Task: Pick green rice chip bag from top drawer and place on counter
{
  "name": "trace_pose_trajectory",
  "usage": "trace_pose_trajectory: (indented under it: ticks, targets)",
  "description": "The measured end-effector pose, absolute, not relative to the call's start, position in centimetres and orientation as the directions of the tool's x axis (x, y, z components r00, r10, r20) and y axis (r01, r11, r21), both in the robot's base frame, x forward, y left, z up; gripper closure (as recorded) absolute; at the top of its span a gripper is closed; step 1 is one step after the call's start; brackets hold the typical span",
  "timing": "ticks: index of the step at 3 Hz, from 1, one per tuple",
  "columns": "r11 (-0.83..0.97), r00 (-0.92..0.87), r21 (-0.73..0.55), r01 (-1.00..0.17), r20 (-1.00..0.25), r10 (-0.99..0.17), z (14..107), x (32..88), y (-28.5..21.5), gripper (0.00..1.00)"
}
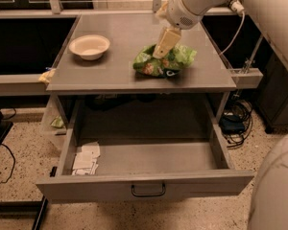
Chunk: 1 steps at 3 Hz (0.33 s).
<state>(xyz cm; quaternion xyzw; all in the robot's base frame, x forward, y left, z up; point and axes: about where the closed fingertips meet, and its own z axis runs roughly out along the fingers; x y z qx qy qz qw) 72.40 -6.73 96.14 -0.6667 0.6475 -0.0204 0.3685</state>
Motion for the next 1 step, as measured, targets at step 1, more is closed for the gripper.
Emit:
trace_pose_trajectory:
  ticks: [1]
  targets:
    - [0.110, 0.161, -0.518, -0.848, -0.450, -0.878, 96.14, 72.41, -6.73, 0.00]
